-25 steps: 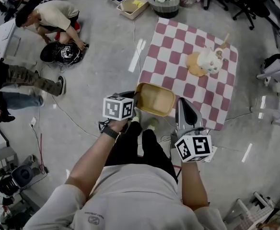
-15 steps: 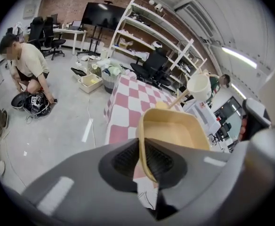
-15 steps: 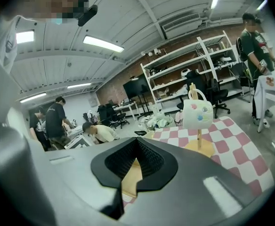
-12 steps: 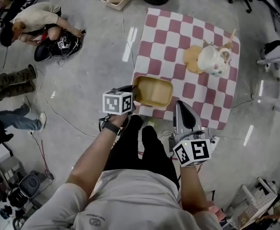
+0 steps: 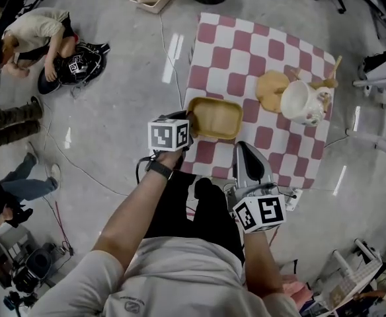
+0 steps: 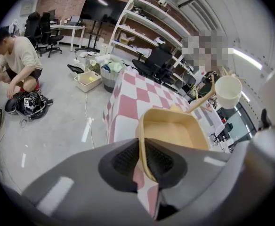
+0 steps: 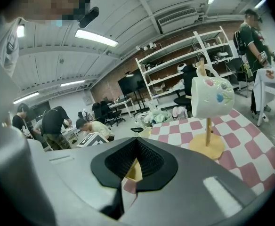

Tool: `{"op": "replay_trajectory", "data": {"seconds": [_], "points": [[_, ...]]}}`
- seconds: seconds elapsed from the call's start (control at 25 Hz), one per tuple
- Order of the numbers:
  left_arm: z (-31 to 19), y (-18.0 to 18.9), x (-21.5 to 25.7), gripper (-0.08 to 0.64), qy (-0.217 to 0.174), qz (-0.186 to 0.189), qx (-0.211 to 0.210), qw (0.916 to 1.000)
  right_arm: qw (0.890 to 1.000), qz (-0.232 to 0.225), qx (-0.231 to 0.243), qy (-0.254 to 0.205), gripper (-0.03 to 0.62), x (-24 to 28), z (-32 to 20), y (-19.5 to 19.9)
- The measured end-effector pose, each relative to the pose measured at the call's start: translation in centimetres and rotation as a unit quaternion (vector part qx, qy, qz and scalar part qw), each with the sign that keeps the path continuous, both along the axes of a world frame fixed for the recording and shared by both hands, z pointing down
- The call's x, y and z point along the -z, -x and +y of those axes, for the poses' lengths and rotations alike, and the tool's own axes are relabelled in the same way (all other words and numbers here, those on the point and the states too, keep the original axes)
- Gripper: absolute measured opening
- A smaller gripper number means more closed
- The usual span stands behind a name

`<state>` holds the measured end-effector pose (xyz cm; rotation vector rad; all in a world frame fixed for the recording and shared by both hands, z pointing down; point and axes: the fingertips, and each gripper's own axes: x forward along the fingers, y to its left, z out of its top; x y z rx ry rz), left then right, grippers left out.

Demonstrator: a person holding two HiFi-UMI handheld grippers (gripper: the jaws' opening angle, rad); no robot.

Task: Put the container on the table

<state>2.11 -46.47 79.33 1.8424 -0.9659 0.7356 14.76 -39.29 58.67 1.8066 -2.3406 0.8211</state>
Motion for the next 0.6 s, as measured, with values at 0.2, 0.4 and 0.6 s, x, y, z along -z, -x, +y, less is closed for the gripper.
{"op": "replay_trajectory", "data": {"seconds": [0.2, 0.4, 0.6], "points": [[-1.7, -0.3, -1.4, 0.031, 0.005, -0.001, 0.006, 1.0, 1.0, 0.001, -0.004, 0.005, 0.009, -0.9, -1.4, 0.2], [-2.8, -0.9, -2.2, 0.032, 0.006, 0.0, 0.002, 1.0, 1.0, 0.003, -0.01, 0.012, 0.009, -1.5, -2.1, 0.0], [-2.9, -1.2, -2.7, 0.043, 0.014, 0.006, -0.005, 0.9999, 1.0, 0.003, -0.014, 0.013, 0.009, -1.7, -2.5, -0.1]]}}
